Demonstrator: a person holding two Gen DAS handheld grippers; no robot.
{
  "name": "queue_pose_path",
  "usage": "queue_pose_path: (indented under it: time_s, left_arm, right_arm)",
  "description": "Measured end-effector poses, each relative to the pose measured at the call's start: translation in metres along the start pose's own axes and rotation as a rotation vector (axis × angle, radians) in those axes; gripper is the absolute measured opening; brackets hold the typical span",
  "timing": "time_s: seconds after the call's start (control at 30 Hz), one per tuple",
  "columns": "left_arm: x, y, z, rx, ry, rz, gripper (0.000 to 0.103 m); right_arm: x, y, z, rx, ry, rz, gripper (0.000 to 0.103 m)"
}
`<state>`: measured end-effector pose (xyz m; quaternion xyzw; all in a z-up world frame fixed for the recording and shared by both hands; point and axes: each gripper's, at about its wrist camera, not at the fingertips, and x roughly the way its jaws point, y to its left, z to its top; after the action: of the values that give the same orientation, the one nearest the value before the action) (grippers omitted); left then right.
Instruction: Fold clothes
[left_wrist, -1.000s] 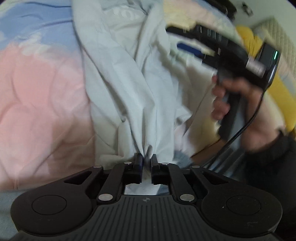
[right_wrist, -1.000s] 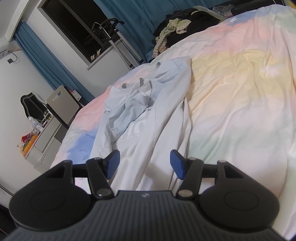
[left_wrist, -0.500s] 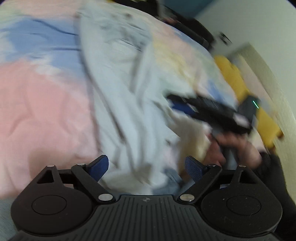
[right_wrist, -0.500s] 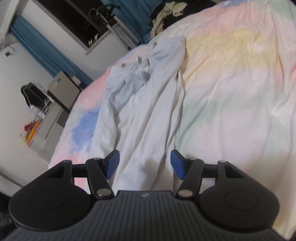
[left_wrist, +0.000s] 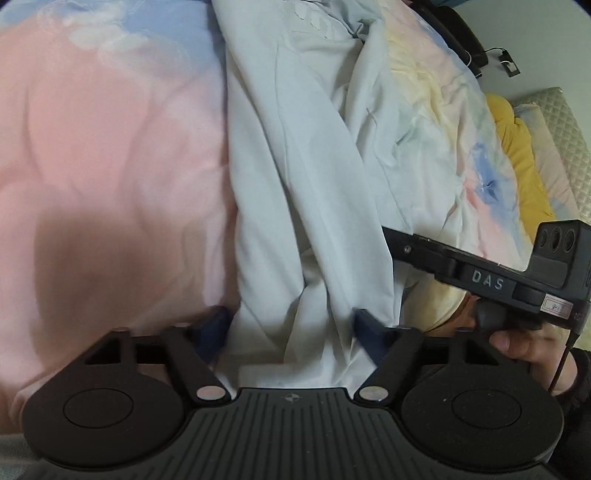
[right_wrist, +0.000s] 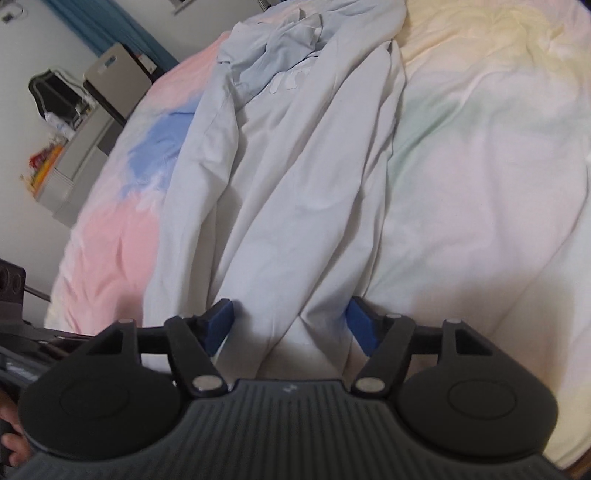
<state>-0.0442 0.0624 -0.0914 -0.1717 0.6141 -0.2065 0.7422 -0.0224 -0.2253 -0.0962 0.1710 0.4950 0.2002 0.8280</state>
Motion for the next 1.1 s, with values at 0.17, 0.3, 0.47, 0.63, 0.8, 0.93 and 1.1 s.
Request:
queue_pose_path:
  time_s: [0.17, 0.3, 0.47, 0.63, 0.8, 0.93, 1.1]
  left_arm:
    - [-0.020, 0.002, -0.006, 0.017, -0.037, -0.006, 0.015]
    - [-0.061, 0.019, -0.003, -0.067, -0.155, -0.102, 0.009]
    - [-0.132, 0.015, -0.006, -0.121, -0.351, -0.268, 0.009]
    - [-0.165, 0.005, -0.034, -0.117, -0.436, -0.339, 0.009]
    - [-0.165, 0.024, -0.080, -0.172, -0.424, -0.395, 0.009]
    - [-0.156, 0.042, -0.090, -0.229, -0.421, -0.433, 0.009]
    - [-0.148, 0.047, -0.033, -0.290, -0.457, -0.493, 0.009]
  right_arm:
    - [-0.033, -0.004, 0.007, 0.032, -0.051, 0.034, 0.013]
    - [-0.073, -0.008, 0.017, 0.061, -0.121, 0.078, 0.009]
    - [-0.124, -0.012, 0.030, 0.097, -0.208, 0.133, 0.008]
    - [-0.162, -0.018, 0.032, 0.136, -0.270, 0.177, 0.006]
    - [-0.175, -0.028, 0.014, 0.182, -0.282, 0.202, 0.006]
    - [-0.185, -0.035, 0.000, 0.218, -0.292, 0.221, 0.005]
    - [-0.190, -0.045, -0.005, 0.278, -0.317, 0.243, 0.005]
